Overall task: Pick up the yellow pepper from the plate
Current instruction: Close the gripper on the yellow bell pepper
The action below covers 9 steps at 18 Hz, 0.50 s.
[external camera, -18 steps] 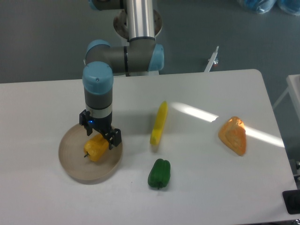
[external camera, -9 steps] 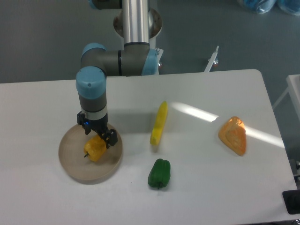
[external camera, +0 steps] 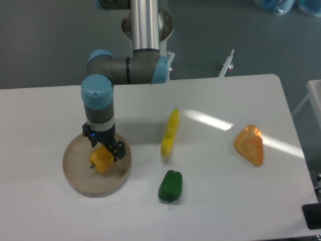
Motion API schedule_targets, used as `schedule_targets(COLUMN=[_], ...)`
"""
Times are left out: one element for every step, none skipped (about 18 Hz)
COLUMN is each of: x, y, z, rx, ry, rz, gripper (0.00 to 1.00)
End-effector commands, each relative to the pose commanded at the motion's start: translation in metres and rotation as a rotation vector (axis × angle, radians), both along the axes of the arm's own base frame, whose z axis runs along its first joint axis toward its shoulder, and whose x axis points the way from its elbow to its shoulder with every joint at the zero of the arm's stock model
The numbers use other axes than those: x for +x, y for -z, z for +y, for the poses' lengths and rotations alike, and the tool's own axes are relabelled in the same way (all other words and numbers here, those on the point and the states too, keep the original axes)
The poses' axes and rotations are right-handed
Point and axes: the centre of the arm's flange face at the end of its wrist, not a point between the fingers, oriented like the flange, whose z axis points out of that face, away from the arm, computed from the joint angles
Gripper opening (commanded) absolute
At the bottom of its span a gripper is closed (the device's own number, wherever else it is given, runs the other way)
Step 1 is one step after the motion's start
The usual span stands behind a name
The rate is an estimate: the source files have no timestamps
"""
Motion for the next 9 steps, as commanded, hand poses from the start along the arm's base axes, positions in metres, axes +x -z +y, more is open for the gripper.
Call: schedule_targets(x=[0.001,0.0009,0.0008,0.0008,0.0008,0.0009,0.001,0.0009,0.0008], y=[0.0,-0.0007,0.0003,0.0013,0.0013,0.002,0.002,0.0013,-0.0004], z=[0.0001,0.0005,0.0006,0.0008,0.0008,0.0004,0.0004,0.0008,0.0011], rx=[0.0,0.001,0.0,-0.001,-0.001,-0.003,-0.002,-0.001,0.002], ry=[0.002,0.003,0.005,0.005,0.006,0.005,0.006,0.006,0.006], rz=[0.0,0.001,0.001,0.0,0.0,0.0,-0.002,-0.001,0.0], gripper=[0.85,0.71,0.65,0.63,0.59,0.58,0.58,0.57,0.55])
